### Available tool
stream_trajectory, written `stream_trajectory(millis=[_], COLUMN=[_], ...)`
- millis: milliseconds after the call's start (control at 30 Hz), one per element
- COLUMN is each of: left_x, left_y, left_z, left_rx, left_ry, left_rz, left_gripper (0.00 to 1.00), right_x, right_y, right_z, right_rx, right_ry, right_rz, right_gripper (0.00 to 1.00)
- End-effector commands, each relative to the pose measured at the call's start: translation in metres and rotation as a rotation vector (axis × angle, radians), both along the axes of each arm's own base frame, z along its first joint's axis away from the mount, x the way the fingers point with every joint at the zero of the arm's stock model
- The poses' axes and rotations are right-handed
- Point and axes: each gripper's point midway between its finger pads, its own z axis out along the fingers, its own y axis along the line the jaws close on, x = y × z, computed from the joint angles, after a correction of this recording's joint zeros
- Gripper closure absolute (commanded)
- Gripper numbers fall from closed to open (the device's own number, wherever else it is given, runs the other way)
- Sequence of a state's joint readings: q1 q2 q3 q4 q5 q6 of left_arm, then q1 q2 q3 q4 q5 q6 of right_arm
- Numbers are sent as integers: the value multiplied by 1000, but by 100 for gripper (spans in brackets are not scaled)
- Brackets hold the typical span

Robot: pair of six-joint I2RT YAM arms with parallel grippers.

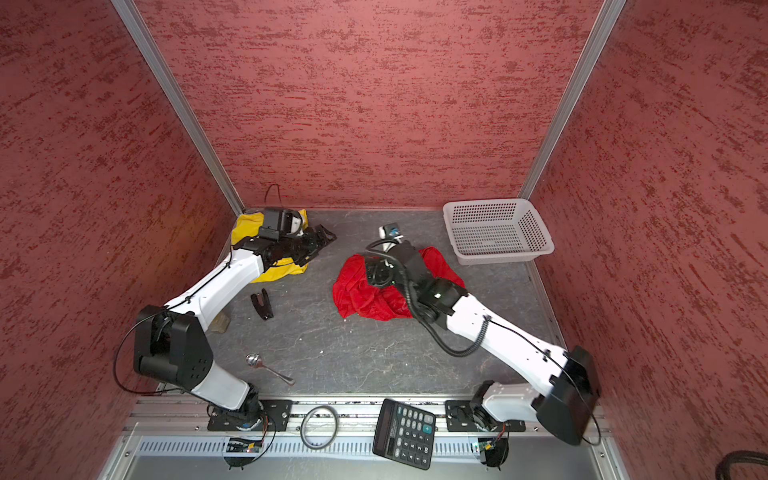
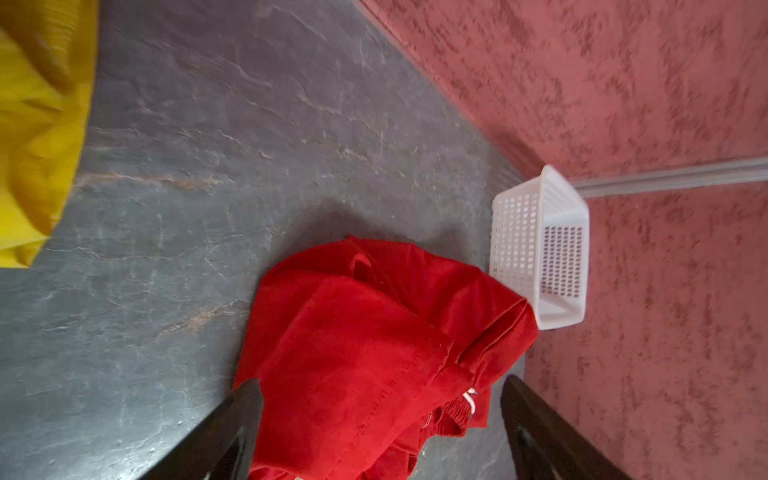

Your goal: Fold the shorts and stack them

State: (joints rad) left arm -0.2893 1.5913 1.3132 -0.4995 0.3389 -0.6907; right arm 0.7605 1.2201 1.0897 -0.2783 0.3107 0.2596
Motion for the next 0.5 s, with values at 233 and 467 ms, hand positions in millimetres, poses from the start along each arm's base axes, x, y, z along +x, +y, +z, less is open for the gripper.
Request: stream_trajectory(millis=[233, 467], left_x=[-39, -61], left_y=[-85, -114], left_z=[14, -21], left_rx=[357, 432], left_ry=[-70, 36], left_rz=[-294, -412], left_gripper=[33, 22], right_x=[-26, -34], right_y=[-83, -95], right_z=[-130, -184], right_rx=[-55, -85], right_ry=[346, 445], right_rz=[-168, -207], right_gripper=[25, 26])
